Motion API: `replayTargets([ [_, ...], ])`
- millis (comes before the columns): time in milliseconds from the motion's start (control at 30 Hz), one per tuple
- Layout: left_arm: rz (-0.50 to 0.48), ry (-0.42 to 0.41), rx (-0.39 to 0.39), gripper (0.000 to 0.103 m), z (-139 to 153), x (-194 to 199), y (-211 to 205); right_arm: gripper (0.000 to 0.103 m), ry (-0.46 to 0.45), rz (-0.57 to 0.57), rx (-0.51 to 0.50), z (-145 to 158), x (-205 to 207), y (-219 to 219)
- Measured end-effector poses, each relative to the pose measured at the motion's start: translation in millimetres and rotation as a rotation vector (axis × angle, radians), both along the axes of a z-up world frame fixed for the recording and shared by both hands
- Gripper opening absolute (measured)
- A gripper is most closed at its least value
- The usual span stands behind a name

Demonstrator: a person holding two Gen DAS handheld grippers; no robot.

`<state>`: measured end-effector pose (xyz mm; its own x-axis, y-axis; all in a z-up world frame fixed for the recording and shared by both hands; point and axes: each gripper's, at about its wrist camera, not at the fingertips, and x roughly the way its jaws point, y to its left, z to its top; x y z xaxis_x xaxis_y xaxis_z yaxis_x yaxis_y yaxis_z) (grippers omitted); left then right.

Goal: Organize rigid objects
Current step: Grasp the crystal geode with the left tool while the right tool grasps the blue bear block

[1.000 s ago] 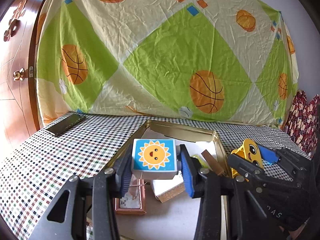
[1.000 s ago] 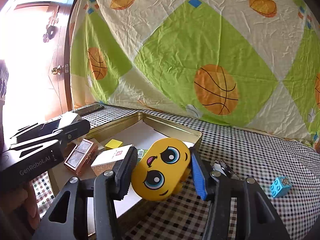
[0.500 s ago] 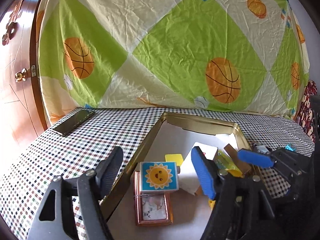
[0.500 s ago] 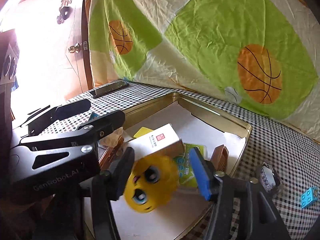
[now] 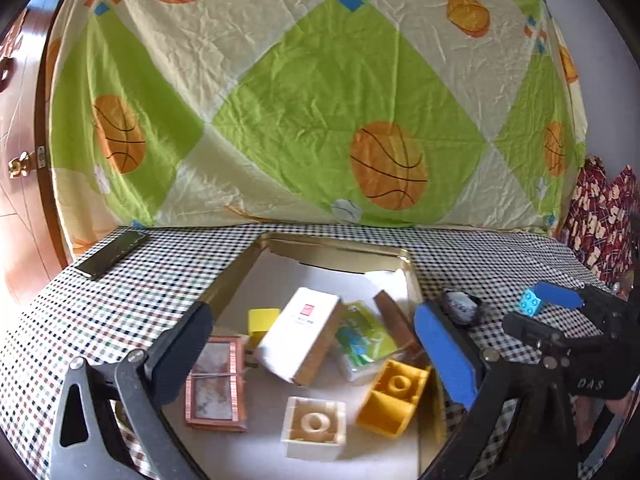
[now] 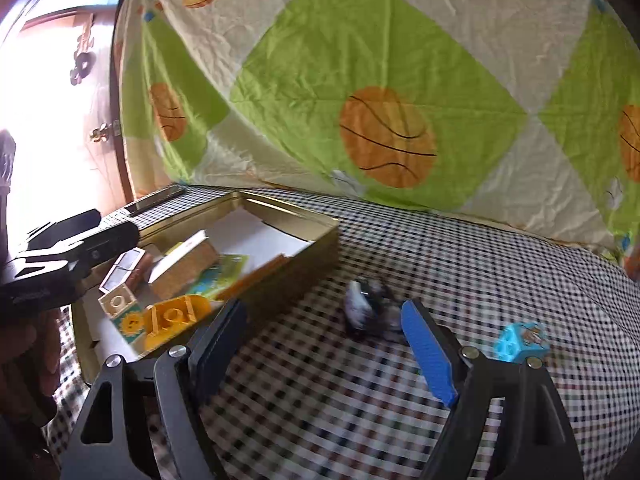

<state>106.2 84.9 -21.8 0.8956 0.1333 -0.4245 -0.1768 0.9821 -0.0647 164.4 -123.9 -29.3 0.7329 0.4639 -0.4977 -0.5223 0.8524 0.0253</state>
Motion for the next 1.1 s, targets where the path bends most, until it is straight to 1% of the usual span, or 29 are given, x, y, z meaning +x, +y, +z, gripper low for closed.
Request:
replayTargets([
  [100, -0.067, 0.022, 0.025, 0.102, -1.5, 11.5, -32.0, 0.082, 0.018, -0.098, 0.023, -1.0, 14.1, -41.5],
  [200, -0.105, 0.042, 0.064, 0.102, -1.8, 22.2, -60.7, 0.082, 0.042, -0.182, 0.044, -3.9, 27.4, -72.2],
  [267, -0.134, 0.053, 0.078, 0.102, -0.7, 29.3, -77.3, 0.082, 0.064, -0.214, 0.044, -7.0, 35.6, -85.0],
  [367, -0.151, 0.062, 0.119, 0.102, 3.3, 36.8, -101.2, 0.082, 0.115, -0.242, 0.062, -10.6, 51.3, -101.2],
  [467, -0.195, 0.081, 0.128, 0.102, 3.1, 50.1, -119.9, 0.082, 0.132, -0.258, 0.033, -13.0, 62.4, -105.8],
  [533, -0.194, 0.102, 0.146, 0.102, -3.4, 64.9, -129.1, 0.082, 0.15, -0.262, 0.013, -15.2, 70.5, -106.3],
  [600, -0.187, 0.146, 0.157, 0.102, -13.0, 82.2, -134.8, 0.082, 0.175, -0.255, -0.001, -18.5, 77.9, -105.8],
  [833, -0.215, 0.232, 0.124, 0.102, -30.1, 113.5, -139.8, 0.082, 0.265, -0.233, -0.061, -32.4, 105.4, -97.0],
  [967, -0.221, 0.25, 0.118, 0.102, -32.7, 122.6, -141.1, 0.082, 0.311, -0.243, -0.055, -38.6, 111.1, -99.6],
  [1000, -0.227, 0.257, 0.118, 0.102, -33.4, 124.5, -141.9, 0.081, 0.321, -0.247, -0.056, -40.0, 112.3, -99.8],
  [1067, -0.236, 0.276, 0.113, 0.102, -35.8, 130.8, -143.7, 0.066, 0.337, -0.242, -0.061, -42.5, 115.4, -97.9],
  [1100, -0.241, 0.283, 0.113, 0.102, -36.5, 134.0, -145.1, 0.052, 0.348, -0.236, -0.063, -44.2, 116.1, -97.1],
])
